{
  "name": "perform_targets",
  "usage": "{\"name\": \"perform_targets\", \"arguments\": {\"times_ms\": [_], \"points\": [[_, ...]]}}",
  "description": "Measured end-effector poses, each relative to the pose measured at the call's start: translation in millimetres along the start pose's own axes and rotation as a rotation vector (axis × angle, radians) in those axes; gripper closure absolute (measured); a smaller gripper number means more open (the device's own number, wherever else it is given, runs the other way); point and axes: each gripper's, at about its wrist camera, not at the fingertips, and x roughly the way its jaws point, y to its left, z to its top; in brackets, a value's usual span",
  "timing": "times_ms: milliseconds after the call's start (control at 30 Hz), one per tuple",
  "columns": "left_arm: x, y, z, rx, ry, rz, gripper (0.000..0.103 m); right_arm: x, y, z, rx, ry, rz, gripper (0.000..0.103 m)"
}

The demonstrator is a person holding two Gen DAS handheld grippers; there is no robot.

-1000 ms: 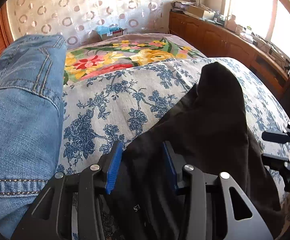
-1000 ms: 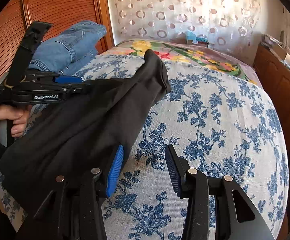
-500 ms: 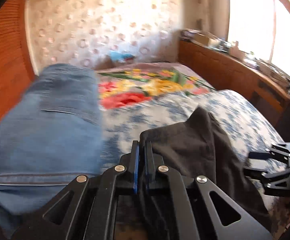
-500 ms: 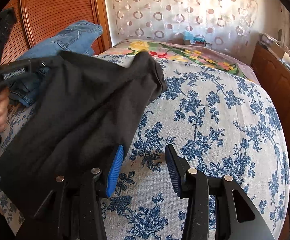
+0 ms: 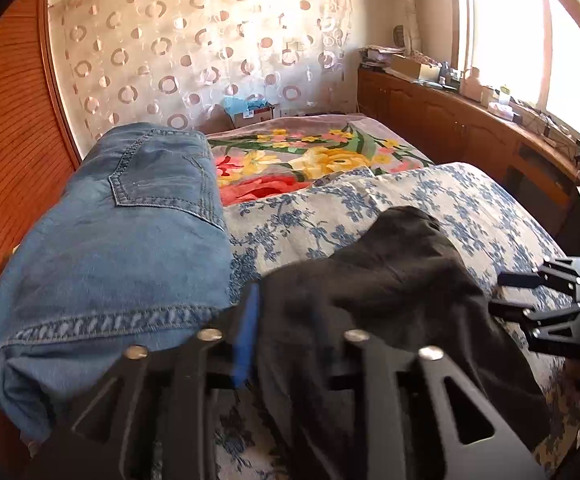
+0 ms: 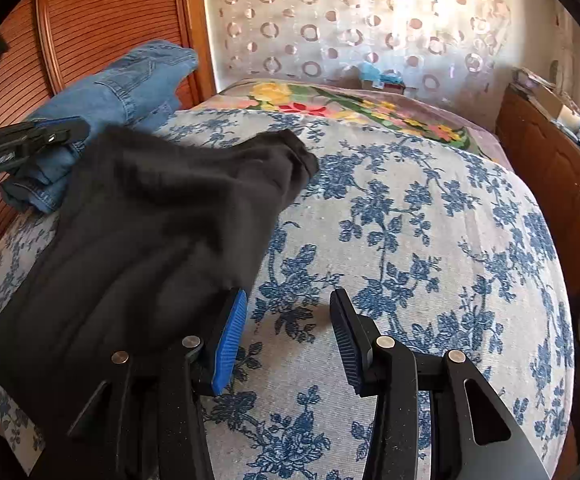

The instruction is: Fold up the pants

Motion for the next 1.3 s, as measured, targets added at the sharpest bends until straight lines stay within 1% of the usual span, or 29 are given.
{"name": "perform_targets", "arguments": {"times_ms": [33,100,167,200,333,433,533,767,933,1133,1200,1300], "points": [[-1,-2,-1,0.001,-0.003,-0.004,0.052,-1,0,0,-0.001,0.0,-0.008,0.058],[-6,-6,-6,0.001,-0.008,-0.02,0.036,-7,1,-2,-0.008,-0.015,-0.037,0.058],[-14,-8,-12,-0.007,-0.017,-0.031,0.027,-16,4,-5,-0.008,-0.032,-0.021,0.058],[-17,-10,-15,-0.009,-0.019,-0.034,0.026,-22,6,-8,-0.002,-0.04,-0.008,0.058],[-30,-17,-29,-0.011,-0.018,-0.043,0.026,-40,16,-21,-0.002,-0.055,0.032,0.058],[-39,-27,-42,-0.011,-0.016,-0.058,0.026,-55,24,-32,-0.01,-0.071,0.046,0.058],[-48,-34,-55,-0.006,-0.015,-0.055,0.026,-67,31,-43,-0.015,-0.079,0.065,0.058],[-63,-37,-84,-0.025,0.008,-0.053,0.026,-94,43,-68,-0.025,-0.094,0.093,0.058],[-74,-39,-106,-0.044,0.021,-0.062,0.026,-107,55,-80,-0.041,-0.087,0.112,0.058],[-79,-37,-127,-0.076,0.047,-0.064,0.026,-114,69,-87,-0.091,-0.058,0.104,0.058],[-78,-35,-133,-0.091,0.057,-0.067,0.026,-114,73,-91,-0.111,-0.044,0.076,0.058],[-76,-33,-141,-0.101,0.066,-0.061,0.026,-111,76,-93,-0.133,-0.03,0.067,0.058]]}}
